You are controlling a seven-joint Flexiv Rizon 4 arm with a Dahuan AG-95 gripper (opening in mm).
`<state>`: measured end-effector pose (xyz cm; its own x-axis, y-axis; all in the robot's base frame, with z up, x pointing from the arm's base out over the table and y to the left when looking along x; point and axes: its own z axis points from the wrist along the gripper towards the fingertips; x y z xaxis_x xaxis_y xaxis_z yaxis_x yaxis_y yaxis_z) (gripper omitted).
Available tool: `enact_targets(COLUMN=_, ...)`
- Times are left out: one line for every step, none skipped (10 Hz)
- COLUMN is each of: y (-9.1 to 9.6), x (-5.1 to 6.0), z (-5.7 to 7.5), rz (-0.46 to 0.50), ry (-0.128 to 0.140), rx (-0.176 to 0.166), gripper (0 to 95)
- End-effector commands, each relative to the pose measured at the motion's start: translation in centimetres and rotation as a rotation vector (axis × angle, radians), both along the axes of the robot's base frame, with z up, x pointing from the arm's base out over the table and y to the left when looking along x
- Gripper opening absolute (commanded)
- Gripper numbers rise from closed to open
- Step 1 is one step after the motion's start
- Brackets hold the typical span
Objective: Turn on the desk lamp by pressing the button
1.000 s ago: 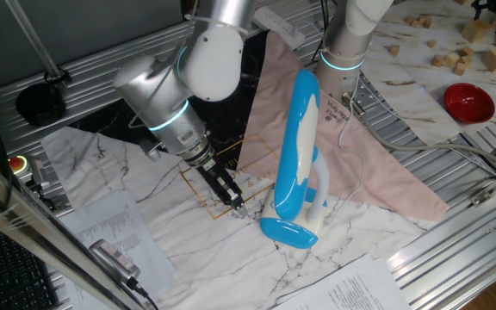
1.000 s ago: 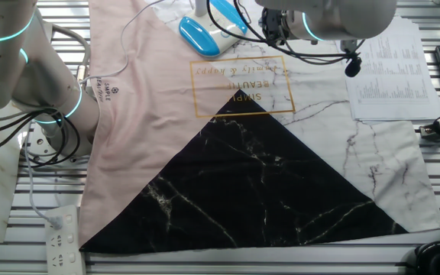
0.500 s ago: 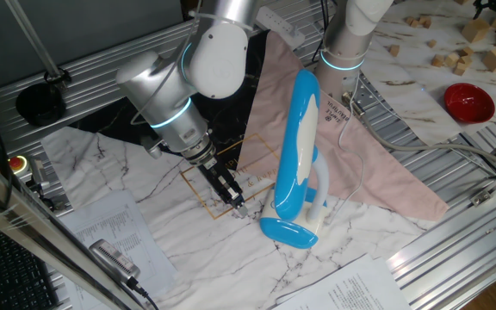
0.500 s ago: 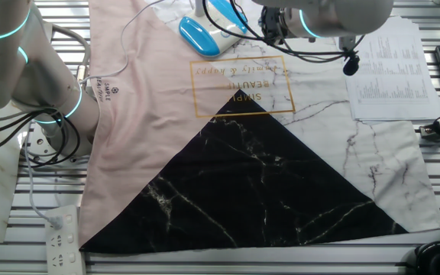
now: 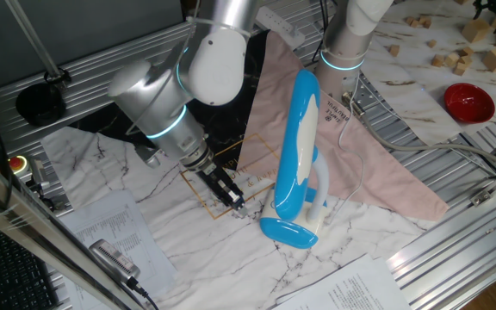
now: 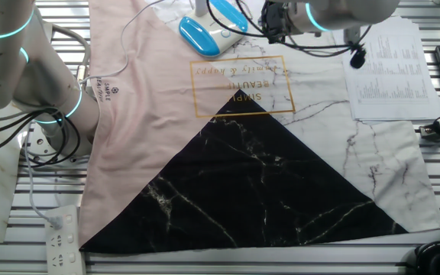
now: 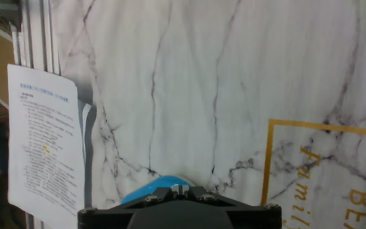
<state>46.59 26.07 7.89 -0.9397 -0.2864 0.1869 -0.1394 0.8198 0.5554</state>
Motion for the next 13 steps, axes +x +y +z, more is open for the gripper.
enact_targets(y=-0.1, x=-0.1, z=0.1, rz=0.035, ry=-0.007, rx=-0.01, gripper=0.0)
enact_targets(y=-0.1, x=-0.4, z=0.0, rz=0.018, ry=0.0, rx=0.046, gripper=0.0)
enact_targets(y=0.1, x=-0.9, z=-0.2, rz=0.009, ry=0.003, rx=0.103, gripper=0.0)
enact_targets(y=0.4, x=-1.5, z=-0.6, rz=0.005, ry=-0.003, rx=0.113, gripper=0.0)
enact_targets(y=0.5, x=-1.7, z=-0.6, rz=0.003, ry=-0.006, rx=0.114, gripper=0.0)
enact_targets(y=0.7, x=-2.2, z=-0.7, rz=0.0, ry=-0.004, rx=0.113, gripper=0.0)
enact_targets(y=0.7, x=-2.4, z=-0.8, rz=0.0, ry=-0.004, rx=0.11, gripper=0.0)
enact_targets(y=0.9, x=-2.7, z=-0.8, rz=0.003, ry=-0.007, rx=0.111, gripper=0.0)
enact_targets(y=1.1, x=-2.8, z=-0.8, rz=0.003, ry=-0.009, rx=0.107, gripper=0.0)
enact_targets(y=1.5, x=-2.8, z=-0.7, rz=-0.004, ry=-0.006, rx=0.095, gripper=0.0)
enact_targets(y=2.0, x=-3.0, z=-0.6, rz=-0.011, ry=-0.003, rx=0.087, gripper=0.0)
enact_targets(y=2.7, x=-3.3, z=-0.3, rz=-0.028, ry=0.006, rx=0.079, gripper=0.0)
enact_targets(y=3.0, x=-3.4, z=-0.2, rz=-0.036, ry=0.011, rx=0.073, gripper=0.0)
